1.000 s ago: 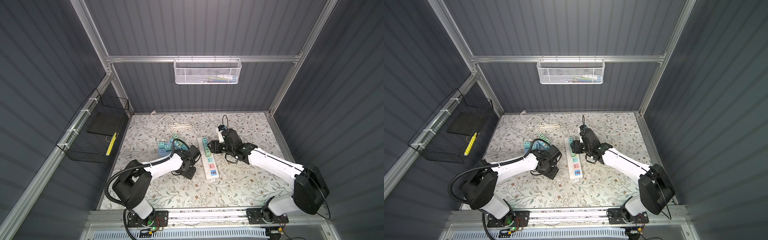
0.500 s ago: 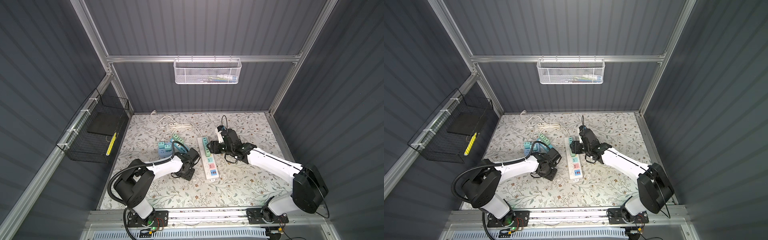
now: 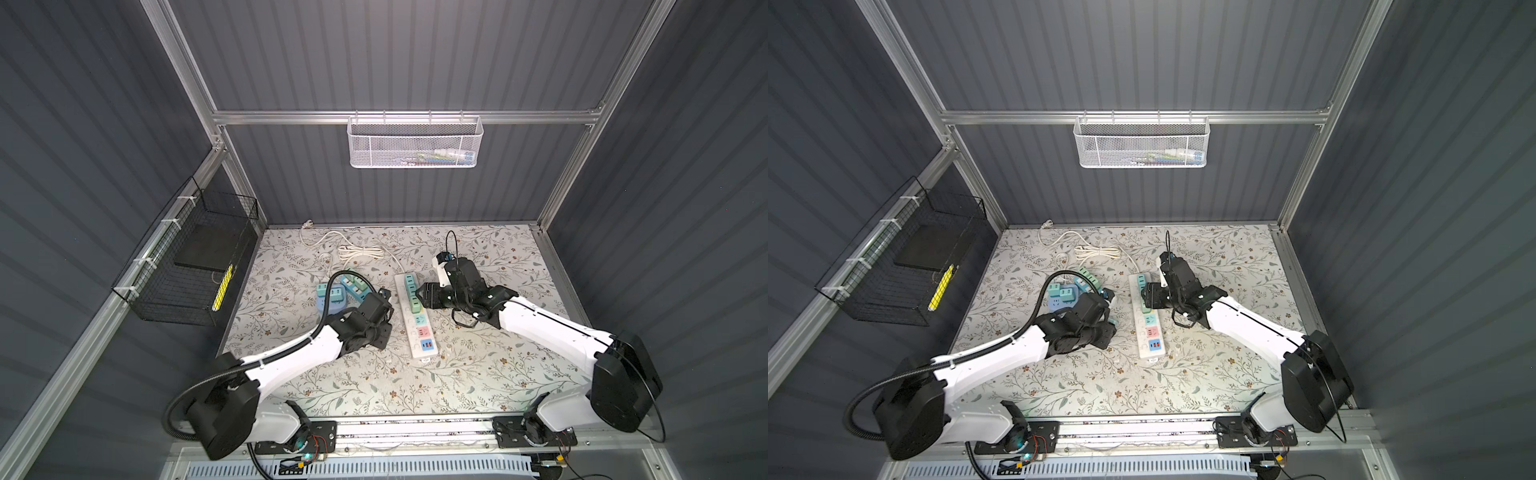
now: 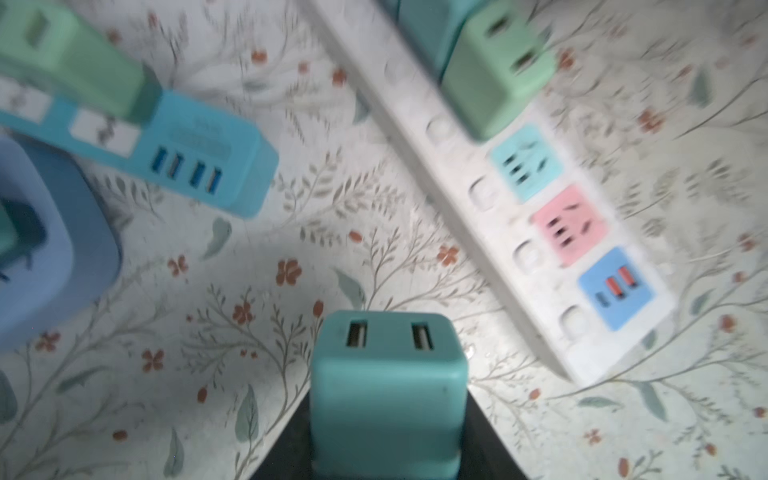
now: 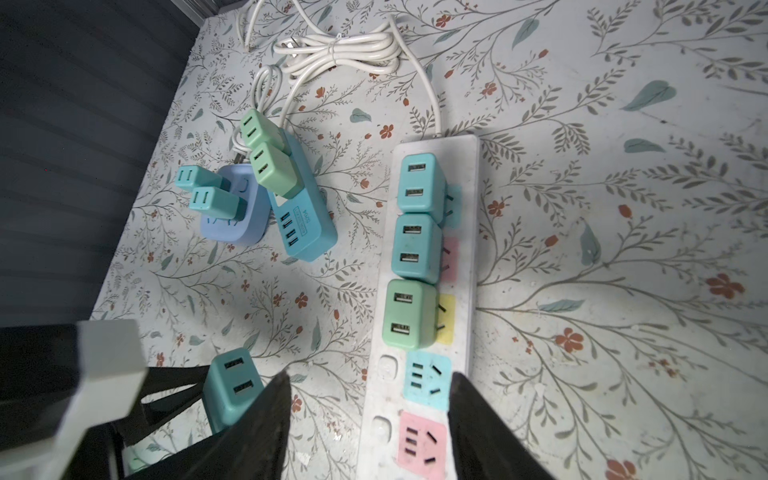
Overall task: Insert the plug
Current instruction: 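Lift the teal adapter with the left gripper toward the right gripper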
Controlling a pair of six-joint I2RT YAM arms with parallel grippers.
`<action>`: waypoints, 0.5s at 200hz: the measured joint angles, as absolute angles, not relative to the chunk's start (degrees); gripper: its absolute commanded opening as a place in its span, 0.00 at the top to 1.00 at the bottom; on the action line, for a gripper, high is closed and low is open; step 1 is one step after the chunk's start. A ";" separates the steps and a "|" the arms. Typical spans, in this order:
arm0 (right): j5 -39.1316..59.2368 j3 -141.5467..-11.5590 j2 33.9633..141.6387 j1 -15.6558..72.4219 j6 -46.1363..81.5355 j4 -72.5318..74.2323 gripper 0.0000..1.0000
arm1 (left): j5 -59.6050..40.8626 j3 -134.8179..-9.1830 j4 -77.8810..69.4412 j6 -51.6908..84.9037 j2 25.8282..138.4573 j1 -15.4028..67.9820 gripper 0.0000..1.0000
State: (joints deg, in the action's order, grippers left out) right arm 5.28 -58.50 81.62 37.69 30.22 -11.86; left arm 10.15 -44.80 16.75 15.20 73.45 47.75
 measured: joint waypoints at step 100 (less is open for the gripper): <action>16.60 -61.65 76.49 39.11 28.62 -16.10 0.47 | 13.61 -33.67 -16.88 -0.73 67.90 52.53 0.81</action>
State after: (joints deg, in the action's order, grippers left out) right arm 16.60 -61.65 76.49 39.11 28.62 -16.10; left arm 13.61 -33.67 -16.88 -0.73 67.90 52.53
